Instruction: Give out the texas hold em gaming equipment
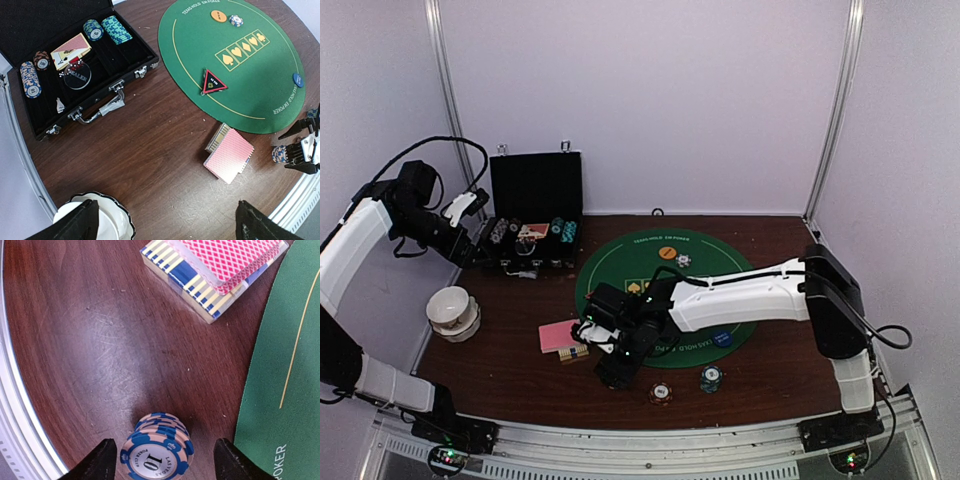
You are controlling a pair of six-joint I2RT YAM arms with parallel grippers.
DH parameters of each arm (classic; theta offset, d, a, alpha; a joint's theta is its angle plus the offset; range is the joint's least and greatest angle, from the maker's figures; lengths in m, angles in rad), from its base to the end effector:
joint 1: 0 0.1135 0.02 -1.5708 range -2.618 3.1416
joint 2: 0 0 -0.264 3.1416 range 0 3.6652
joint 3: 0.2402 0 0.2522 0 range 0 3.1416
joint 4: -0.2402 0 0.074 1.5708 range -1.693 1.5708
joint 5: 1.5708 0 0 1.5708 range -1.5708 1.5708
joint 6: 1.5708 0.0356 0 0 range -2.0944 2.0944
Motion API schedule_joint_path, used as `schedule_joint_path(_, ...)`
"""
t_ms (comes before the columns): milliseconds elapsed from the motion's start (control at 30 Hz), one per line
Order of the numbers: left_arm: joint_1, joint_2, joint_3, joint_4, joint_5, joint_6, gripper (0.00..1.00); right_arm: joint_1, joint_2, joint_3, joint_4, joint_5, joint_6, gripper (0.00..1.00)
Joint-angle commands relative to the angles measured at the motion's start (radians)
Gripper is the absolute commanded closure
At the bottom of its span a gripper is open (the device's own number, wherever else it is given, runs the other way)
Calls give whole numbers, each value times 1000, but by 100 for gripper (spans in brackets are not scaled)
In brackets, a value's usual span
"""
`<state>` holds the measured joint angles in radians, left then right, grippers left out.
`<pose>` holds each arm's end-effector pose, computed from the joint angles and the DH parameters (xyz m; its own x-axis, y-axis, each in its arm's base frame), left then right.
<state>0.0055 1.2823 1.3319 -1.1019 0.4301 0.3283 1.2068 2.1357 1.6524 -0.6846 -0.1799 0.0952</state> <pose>0.2394 -0.0135 0.3463 -0.7571 0.2889 -0.5859 0.4709 0.8630 -0.1830 0.1538 0.4217 0.1755 -0.4158 -0.8287 -0.3747 -0.9090 0.3651 0.2011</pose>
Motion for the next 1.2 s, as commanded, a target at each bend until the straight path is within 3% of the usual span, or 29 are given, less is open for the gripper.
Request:
schedule_joint_path(0, -2, -17, 27, -1, 17, 11, 2, 8, 25, 27, 0, -9, -6, 31)
schedule_joint_path(467, -2, -18, 28, -1, 17, 11, 2, 11, 21, 27, 6, -12, -5, 51)
schedule_joint_path(733, -2, -21, 27, -1, 14, 12, 2, 13, -4, 33, 2, -1, -15, 79)
schedule_joint_path(1033, -2, -24, 29, -4, 13, 13, 2, -1, -52, 92, -23, 48, -27, 91)
schedule_joint_path(1167, -2, -26, 29, -4, 13, 15, 2, -40, -63, 101, -6, 70, -15, 91)
